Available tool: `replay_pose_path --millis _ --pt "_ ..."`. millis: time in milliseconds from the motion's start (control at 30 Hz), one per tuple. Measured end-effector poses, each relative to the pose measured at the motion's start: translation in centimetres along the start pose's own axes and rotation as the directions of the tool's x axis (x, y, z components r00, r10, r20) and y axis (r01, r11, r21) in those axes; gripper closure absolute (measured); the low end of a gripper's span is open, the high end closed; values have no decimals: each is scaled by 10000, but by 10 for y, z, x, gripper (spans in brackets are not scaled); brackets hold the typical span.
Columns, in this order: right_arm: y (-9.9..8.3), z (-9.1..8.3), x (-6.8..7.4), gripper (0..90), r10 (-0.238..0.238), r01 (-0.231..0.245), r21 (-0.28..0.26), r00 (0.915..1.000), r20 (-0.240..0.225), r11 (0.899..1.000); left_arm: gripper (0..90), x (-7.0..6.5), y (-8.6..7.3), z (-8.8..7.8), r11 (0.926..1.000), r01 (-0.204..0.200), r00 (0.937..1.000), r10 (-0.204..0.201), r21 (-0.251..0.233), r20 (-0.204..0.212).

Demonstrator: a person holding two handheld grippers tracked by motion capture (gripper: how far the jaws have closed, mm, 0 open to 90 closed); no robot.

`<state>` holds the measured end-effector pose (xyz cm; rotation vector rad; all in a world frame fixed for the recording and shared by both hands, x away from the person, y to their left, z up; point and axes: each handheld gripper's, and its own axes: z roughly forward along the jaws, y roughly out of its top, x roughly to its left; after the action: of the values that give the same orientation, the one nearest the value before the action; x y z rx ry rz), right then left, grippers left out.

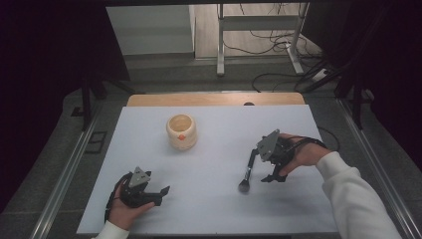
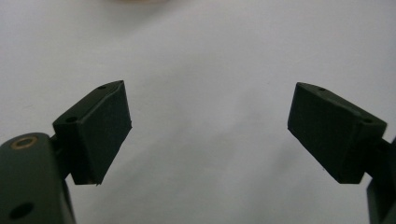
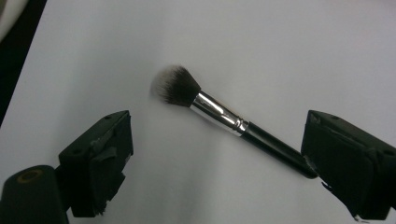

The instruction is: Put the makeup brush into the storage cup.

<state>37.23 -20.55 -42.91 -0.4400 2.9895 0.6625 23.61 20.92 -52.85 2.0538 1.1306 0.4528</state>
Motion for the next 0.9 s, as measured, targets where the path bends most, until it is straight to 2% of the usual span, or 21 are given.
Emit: replay_pose_path --millis 67,233,400,733,900 --pt "-1 4 -3 99 -18 20 244 10000 -81 9997 142 0 0 0 10000 3 10000 -3 4 -2" --pt "-3 7 -6 97 -76 81 312 9999 -148 9995 142 0 0 0 10000 2 10000 -2 5 -6" --pt "-4 11 -7 102 -347 350 450 9994 -77 9984 142 0 0 0 10000 9 10000 -9 16 -5" --pt "-1 23 -14 108 -387 407 666 9987 -320 9969 142 0 0 0 10000 -15 10000 15 31 -16" --pt "1 32 -19 114 -481 507 539 9977 -473 9973 142 2 0 0 10000 48 10000 -48 41 8"
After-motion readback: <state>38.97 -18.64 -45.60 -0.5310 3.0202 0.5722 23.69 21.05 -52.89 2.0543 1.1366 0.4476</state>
